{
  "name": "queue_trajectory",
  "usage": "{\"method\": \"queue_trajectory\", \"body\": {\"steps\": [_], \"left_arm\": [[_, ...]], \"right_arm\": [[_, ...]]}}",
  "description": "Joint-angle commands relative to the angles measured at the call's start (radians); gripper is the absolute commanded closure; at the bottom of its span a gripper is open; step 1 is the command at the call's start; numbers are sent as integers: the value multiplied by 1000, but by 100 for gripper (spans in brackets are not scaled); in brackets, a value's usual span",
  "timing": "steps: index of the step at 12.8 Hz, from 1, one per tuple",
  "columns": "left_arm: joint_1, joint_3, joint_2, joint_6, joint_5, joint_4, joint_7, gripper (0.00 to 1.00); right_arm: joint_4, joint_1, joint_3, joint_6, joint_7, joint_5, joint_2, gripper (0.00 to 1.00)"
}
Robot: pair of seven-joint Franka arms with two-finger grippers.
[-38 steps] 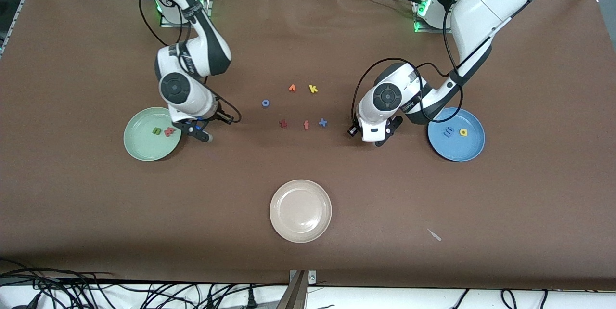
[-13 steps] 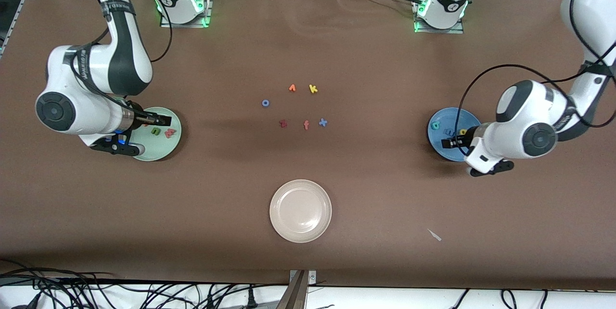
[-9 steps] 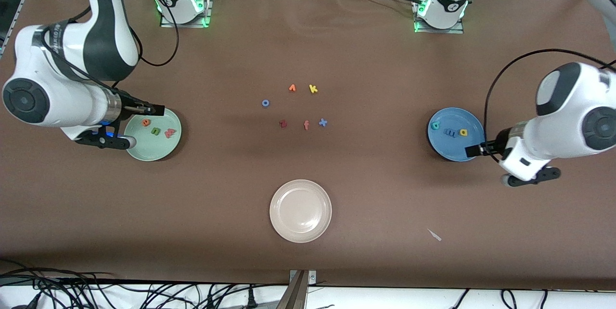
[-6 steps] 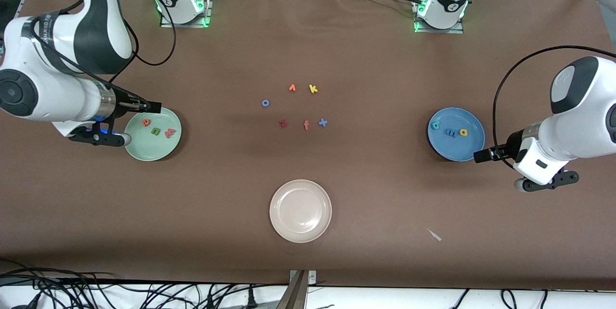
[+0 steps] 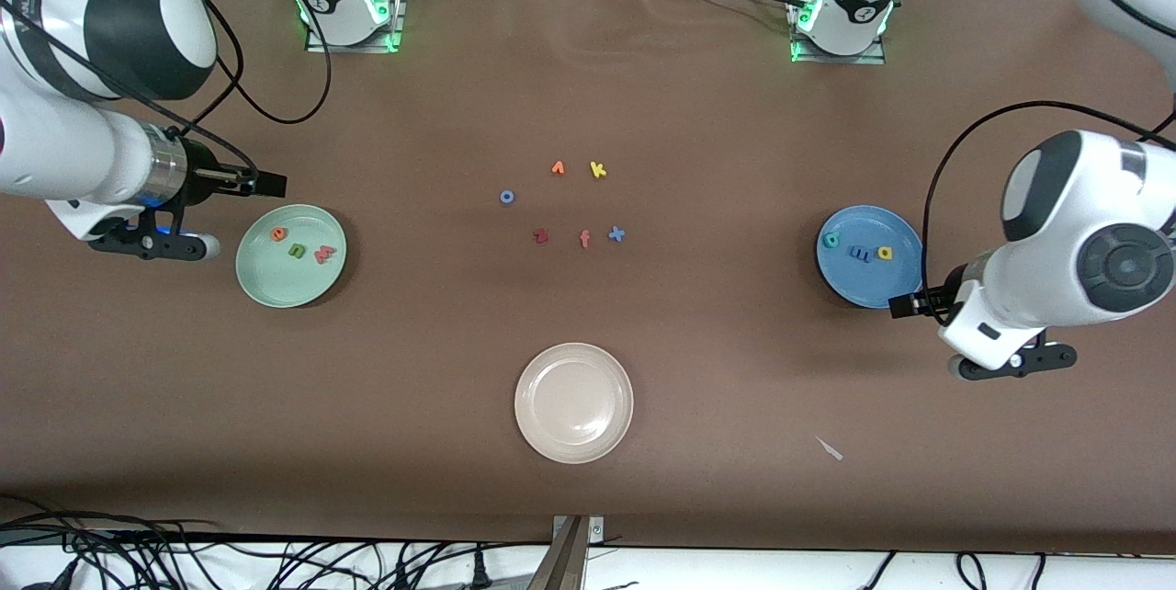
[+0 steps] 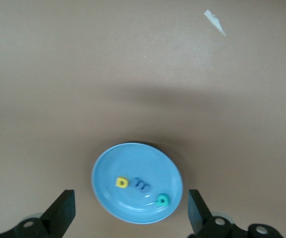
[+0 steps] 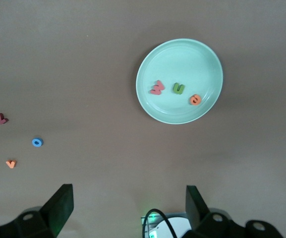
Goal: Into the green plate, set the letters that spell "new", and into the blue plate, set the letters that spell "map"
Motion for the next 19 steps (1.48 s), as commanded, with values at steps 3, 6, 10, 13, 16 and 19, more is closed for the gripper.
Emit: {"method": "queue_trajectory", "body": {"steps": [3,6,10,13,16,19], "left_arm": [[-84,167,-36,-118,-134,131,217,0],[-239,499,-148,-120,-380,116,385,0],[-250,562,-234,-104,-503,23,423,0],[-157,411,-294,-25,-416,-84,415,0],[-159,409,-375,111,-385,-248,415,0],[-135,403,-391,160,-403,-287,411,0]], "right_arm": [[-36,-192,201,6,-8,-71,-118,0],[-77,-288,267,40,-19,-71,-182,0],[-93,-389,333,32,-91,-70,-217,0],[-90,-416,333,43,-109,-65,-210,0],[-64,-402,333,41,-114,-71,-192,0],[-51,-404,333,40,-114,-71,-181,0]]}}
